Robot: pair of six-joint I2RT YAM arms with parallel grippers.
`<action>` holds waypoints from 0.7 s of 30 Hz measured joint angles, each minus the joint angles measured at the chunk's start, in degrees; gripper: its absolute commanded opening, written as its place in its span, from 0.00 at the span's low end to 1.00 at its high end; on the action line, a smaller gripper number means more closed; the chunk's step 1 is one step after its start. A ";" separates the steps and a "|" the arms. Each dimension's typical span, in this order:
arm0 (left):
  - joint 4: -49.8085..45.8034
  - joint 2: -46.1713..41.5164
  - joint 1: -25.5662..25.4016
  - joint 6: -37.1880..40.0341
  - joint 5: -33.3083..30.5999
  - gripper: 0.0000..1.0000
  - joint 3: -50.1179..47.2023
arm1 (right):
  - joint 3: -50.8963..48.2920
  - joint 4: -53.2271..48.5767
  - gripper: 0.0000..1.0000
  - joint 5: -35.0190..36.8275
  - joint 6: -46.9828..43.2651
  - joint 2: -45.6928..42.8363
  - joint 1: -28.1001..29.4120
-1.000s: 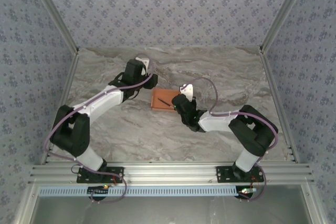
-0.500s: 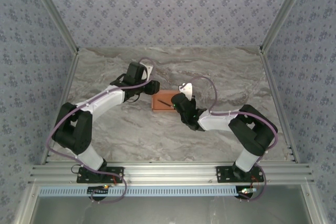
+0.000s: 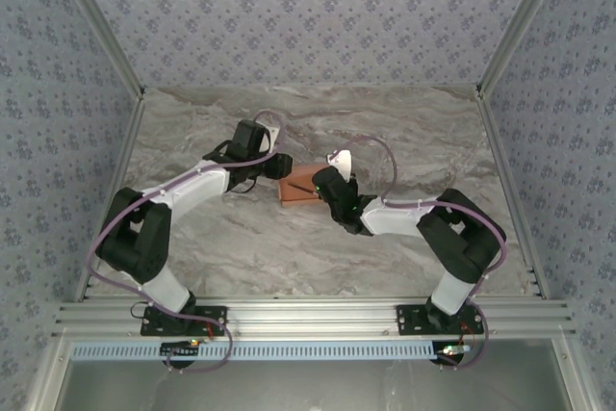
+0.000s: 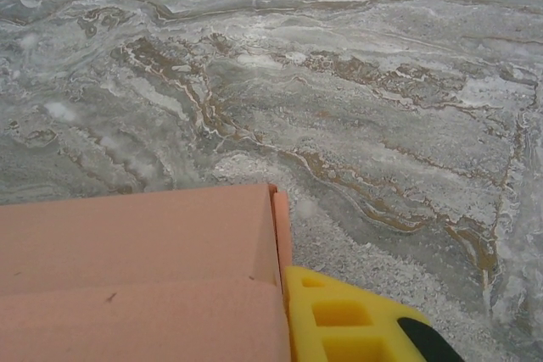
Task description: Fold the paper box
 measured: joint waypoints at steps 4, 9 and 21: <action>-0.04 0.79 -0.09 0.02 -0.09 0.45 -0.09 | 0.00 -0.48 0.18 -0.35 0.28 0.00 0.00; -0.07 1.42 -0.46 0.07 -1.33 0.45 -0.72 | 0.00 -0.66 0.21 -1.22 0.28 0.00 -0.02; -0.11 5.05 -2.10 0.48 -2.43 0.45 -0.22 | -2.23 -4.26 0.42 -4.20 -1.29 -1.53 0.00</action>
